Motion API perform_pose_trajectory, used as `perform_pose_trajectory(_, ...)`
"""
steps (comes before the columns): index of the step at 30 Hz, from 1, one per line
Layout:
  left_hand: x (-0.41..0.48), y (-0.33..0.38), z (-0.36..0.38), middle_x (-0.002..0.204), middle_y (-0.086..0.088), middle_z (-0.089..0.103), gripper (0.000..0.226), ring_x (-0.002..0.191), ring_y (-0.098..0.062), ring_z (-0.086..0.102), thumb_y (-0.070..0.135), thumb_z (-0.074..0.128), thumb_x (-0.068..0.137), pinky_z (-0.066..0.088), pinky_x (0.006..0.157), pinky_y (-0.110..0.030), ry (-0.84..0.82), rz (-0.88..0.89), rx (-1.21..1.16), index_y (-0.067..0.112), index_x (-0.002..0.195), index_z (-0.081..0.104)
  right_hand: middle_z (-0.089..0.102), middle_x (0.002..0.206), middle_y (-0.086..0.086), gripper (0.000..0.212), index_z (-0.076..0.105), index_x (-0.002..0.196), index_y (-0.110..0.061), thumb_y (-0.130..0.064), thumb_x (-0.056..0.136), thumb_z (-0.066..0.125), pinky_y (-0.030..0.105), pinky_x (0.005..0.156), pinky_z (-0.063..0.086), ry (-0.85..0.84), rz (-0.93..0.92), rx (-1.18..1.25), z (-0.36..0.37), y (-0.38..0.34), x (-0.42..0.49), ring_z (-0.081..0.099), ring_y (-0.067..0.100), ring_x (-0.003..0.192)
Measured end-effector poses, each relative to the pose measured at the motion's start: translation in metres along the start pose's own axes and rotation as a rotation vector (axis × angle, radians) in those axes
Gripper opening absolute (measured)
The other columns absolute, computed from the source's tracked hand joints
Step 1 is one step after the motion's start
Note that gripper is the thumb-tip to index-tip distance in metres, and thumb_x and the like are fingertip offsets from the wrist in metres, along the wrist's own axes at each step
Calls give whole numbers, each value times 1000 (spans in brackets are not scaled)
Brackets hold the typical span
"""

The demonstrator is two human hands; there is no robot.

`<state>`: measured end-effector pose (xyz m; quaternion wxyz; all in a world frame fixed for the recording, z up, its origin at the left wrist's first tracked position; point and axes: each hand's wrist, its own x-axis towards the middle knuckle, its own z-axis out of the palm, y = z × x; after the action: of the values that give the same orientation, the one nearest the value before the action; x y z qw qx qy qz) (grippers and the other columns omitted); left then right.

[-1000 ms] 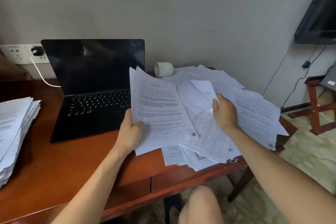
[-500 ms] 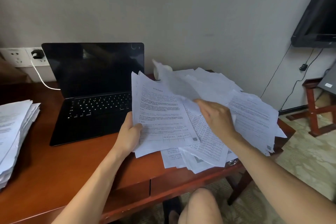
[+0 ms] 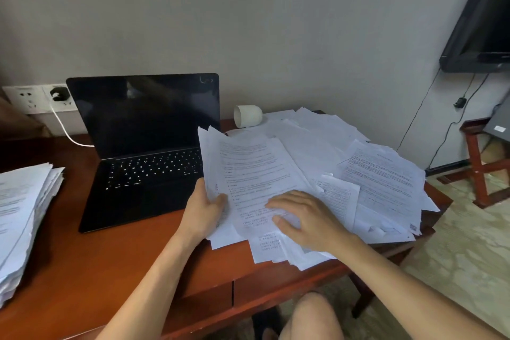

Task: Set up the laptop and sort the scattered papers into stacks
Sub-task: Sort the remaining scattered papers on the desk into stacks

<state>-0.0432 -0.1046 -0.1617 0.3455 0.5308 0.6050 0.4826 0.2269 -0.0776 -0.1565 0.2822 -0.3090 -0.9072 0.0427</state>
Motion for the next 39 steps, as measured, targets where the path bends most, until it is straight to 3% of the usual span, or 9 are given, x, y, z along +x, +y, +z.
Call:
perform_pose_trajectory(4, -2, 0, 0, 130, 12, 61, 44, 121, -10, 59, 10, 56, 102, 50, 92, -27, -1, -5, 31, 23, 142, 45, 62, 134, -3, 41, 59, 135, -19, -38, 99, 51, 40, 107, 42, 164, 435, -94, -11, 24, 11, 49, 15, 125)
perform_pose_trajectory(7, -4, 1, 0, 130, 15, 60, 45, 122, -9, 59, 8, 55, 103, 50, 96, -28, 5, 2, 17, 25, 143, 43, 51, 144, 7, 56, 45, 146, -14, -45, 100, 50, 43, 113, 33, -3, 744, -155, -14, 39, 23, 38, 28, 133)
perform_pose_trajectory(15, -1, -1, -1, 134, 13, 62, 46, 122, -9, 64, 28, 65, 101, 56, 98, -33, -23, 41, -31, 27, 143, 47, 61, 129, -6, 50, 51, 139, -23, -30, 92, 64, 39, 109, 28, 21, 712, 64, 5, 29, 45, 44, 24, 126)
perform_pose_trajectory(22, -6, -3, -7, 137, 12, 62, 47, 129, -11, 60, 10, 57, 105, 52, 109, -41, 0, 51, -60, 26, 146, 45, 60, 132, -6, 40, 55, 137, -22, -23, 97, 59, 41, 114, 29, 57, 641, 86, 1, 33, 26, 41, 21, 130)
perform_pose_trajectory(25, -18, -3, -17, 136, 12, 61, 47, 128, -10, 59, 6, 57, 104, 51, 107, -36, 76, 66, -87, 25, 146, 46, 51, 145, 0, 53, 46, 145, -22, -41, 97, 58, 44, 117, 27, 7, 692, -32, -10, 44, 21, 35, 24, 138)
perform_pose_trajectory(29, -23, -7, -40, 134, 11, 60, 47, 124, -10, 59, 3, 57, 103, 50, 103, -34, 177, 88, -79, 23, 144, 45, 25, 162, 2, 101, 20, 158, -21, -81, 83, 50, 49, 120, 20, -246, 755, -167, -17, 41, 32, 19, 28, 148)
perform_pose_trajectory(33, -28, -10, -52, 132, 14, 61, 49, 121, -6, 60, 0, 56, 103, 51, 100, -33, 261, 83, -132, 27, 142, 46, 6, 168, 8, 127, 3, 161, -20, -96, 69, 45, 54, 121, 13, -406, 835, -257, -16, 39, 45, 7, 33, 153)
perform_pose_trajectory(36, -30, -11, -50, 132, 15, 61, 51, 122, -5, 60, -1, 56, 103, 51, 100, -34, 282, 73, -146, 29, 142, 46, 23, 161, 9, 125, 19, 158, -19, -99, 65, 42, 54, 115, 24, -386, 841, -321, -17, 44, 46, 22, 34, 148)
perform_pose_trajectory(39, -30, -9, -48, 128, 19, 59, 50, 118, -1, 59, -1, 55, 103, 50, 100, -33, 272, 71, -127, 31, 139, 45, 42, 146, 7, 95, 40, 148, -19, -86, 81, 45, 48, 105, 32, -257, 784, -415, -18, 53, 47, 37, 31, 134)
